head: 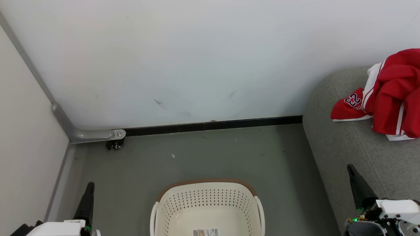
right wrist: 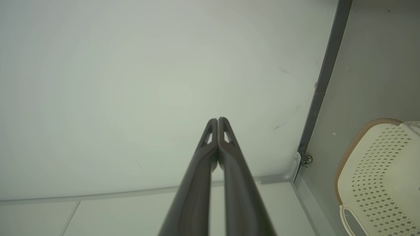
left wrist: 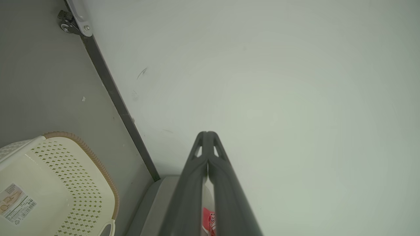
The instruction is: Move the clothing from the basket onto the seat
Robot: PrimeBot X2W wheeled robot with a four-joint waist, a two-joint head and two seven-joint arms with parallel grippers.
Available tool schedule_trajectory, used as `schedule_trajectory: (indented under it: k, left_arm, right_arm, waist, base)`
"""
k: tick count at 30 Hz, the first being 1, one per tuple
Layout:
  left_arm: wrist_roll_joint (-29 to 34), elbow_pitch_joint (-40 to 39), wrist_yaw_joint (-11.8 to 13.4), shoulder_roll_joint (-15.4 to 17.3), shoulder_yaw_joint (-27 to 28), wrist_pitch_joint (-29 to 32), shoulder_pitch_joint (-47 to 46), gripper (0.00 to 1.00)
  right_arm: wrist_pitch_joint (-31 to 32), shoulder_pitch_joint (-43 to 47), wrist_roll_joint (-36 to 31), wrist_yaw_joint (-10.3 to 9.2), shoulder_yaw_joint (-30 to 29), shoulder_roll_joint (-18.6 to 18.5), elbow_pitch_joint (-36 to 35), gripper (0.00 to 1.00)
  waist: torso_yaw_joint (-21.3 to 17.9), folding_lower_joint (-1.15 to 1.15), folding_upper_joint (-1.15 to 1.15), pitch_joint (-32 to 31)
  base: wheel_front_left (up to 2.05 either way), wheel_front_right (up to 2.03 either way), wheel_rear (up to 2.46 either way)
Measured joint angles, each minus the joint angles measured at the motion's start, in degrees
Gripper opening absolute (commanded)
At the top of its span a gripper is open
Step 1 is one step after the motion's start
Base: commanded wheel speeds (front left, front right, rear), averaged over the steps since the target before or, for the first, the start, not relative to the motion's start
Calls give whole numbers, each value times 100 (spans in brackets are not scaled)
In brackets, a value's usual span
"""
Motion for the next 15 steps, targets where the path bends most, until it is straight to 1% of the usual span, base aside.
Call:
schedule_trajectory:
  k: [15]
  left_arm:
    - [0, 2, 0, -1, 3, 1, -13, 0]
  right_arm:
    - [2, -11, 0, 0, -16, 1, 5, 0]
  waist:
    - [0, 0, 0, 0]
  base:
    - [0, 0, 0]
